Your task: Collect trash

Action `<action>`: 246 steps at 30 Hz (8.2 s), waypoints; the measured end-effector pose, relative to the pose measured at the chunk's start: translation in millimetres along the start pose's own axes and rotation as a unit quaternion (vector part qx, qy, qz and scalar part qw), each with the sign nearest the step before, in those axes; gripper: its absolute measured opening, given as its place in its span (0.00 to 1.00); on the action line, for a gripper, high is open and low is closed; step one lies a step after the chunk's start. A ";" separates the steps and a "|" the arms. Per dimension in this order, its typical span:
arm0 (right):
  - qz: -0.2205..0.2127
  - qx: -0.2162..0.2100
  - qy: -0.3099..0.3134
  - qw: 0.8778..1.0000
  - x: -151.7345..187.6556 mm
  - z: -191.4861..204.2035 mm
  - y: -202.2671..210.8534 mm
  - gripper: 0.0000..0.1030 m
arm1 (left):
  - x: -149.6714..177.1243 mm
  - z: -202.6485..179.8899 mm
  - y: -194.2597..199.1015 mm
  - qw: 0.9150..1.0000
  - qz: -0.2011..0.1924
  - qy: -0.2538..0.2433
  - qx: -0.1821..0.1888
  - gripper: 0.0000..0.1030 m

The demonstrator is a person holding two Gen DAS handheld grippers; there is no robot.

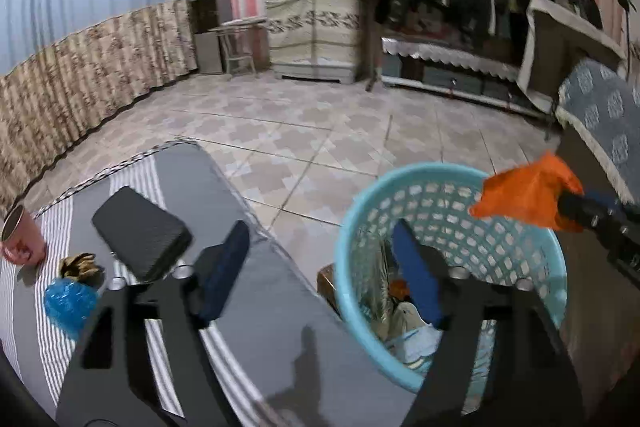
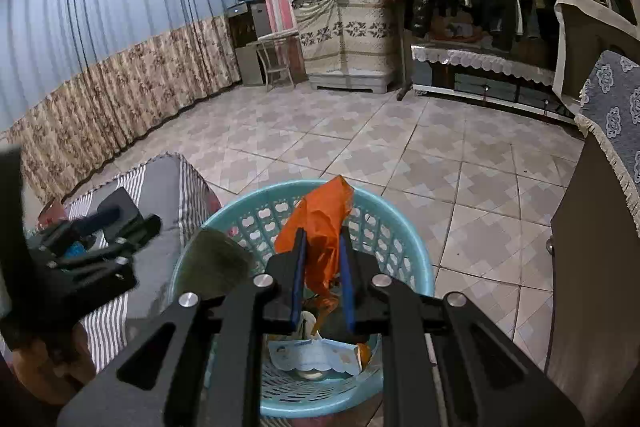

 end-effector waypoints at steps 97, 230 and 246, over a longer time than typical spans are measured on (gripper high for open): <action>0.001 -0.125 0.142 0.982 17.8 314.5 -46.5 0.95 | 62.8 373.0 106.6 0.965 -0.022 0.149 -0.217 0.38; -0.043 0.009 -0.010 0.999 -6.9 30.3 -18.9 0.81 | -28.7 73.0 109.7 0.982 -0.137 0.057 -0.119 0.94; -0.099 -0.033 0.047 0.993 -9.0 109.2 51.3 0.96 | 11.1 145.1 202.8 0.976 -0.134 0.081 -0.153 0.95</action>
Point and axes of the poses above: each gripper's, at about its wrist camera, not at the fingertips, and y roughly against the way its jaws point, z to its left, x to its underside, the point moved 8 cm from there along -y, roughly the way its jaws point, and after that the axes turned 9 degrees about y, right-handed, at the moved point
